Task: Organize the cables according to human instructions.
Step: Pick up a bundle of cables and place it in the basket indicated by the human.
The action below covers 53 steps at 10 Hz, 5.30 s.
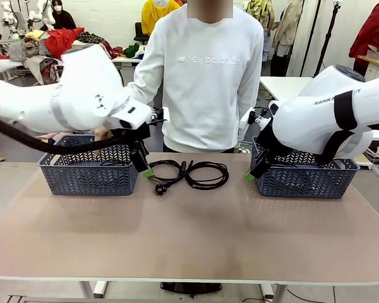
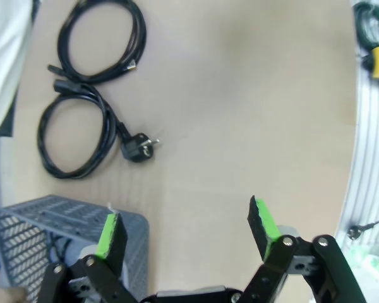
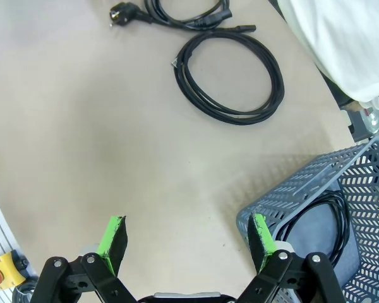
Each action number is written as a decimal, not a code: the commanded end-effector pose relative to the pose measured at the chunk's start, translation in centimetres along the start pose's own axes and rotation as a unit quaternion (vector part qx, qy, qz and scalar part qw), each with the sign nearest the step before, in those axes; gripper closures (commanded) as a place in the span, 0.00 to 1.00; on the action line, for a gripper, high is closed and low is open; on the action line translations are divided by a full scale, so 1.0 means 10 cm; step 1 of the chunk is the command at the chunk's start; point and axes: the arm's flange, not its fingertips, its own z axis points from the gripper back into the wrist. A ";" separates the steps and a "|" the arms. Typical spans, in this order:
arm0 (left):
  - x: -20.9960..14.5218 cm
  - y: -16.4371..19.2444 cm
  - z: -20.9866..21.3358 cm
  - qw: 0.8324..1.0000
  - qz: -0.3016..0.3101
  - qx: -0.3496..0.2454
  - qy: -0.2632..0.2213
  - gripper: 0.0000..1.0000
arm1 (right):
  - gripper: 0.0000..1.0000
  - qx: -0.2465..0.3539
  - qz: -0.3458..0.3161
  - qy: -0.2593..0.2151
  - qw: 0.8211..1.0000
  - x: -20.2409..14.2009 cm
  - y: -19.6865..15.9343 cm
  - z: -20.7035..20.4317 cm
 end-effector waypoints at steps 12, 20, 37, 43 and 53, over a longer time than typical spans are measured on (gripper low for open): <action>0.78 0.67 -0.82 0.993 0.077 0.004 0.093 0.00 | 0.00 -0.004 0.002 0.001 1.000 0.00 -0.01 0.01; 0.84 0.95 -1.16 0.988 0.104 -0.014 0.114 0.00 | 0.00 -0.004 0.002 0.001 1.000 0.00 -0.01 0.01; 0.74 1.17 -2.01 0.982 0.091 -0.019 0.167 0.00 | 0.00 -0.004 0.002 0.001 1.000 0.00 -0.01 0.01; 0.79 1.21 -2.10 0.982 0.084 -0.025 0.166 0.11 | 0.00 -0.004 0.002 0.001 1.000 0.00 -0.01 0.01; 0.79 1.20 -1.97 0.977 0.122 -0.013 0.174 1.00 | 0.00 -0.004 0.002 0.001 1.000 0.00 -0.01 0.01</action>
